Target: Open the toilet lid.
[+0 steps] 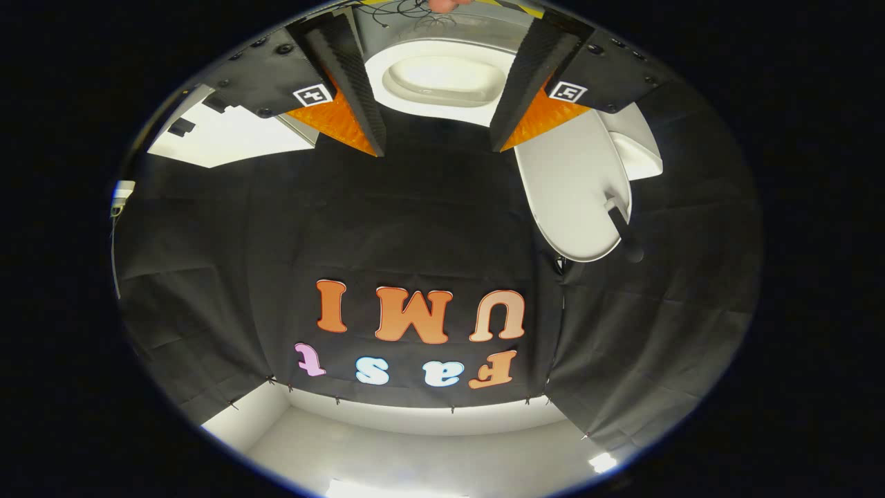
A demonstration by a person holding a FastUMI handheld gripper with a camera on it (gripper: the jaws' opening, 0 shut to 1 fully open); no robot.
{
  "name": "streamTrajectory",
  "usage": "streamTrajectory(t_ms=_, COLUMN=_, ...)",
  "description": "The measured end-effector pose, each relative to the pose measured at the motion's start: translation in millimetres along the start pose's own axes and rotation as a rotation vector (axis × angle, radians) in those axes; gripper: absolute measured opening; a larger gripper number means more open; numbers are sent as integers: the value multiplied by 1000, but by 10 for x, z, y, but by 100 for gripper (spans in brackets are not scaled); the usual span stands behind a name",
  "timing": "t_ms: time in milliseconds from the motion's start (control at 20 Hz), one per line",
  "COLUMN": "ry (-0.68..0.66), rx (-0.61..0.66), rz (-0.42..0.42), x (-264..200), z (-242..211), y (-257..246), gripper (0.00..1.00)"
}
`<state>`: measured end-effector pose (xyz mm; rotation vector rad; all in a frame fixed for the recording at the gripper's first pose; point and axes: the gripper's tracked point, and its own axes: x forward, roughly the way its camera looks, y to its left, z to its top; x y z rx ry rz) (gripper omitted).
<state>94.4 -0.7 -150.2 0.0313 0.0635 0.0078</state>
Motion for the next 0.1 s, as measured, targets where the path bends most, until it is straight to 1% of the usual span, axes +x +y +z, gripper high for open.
streamTrajectory(t_ms=100, ry=-1, rx=3, rz=7, x=5, z=2, y=33, gripper=97)
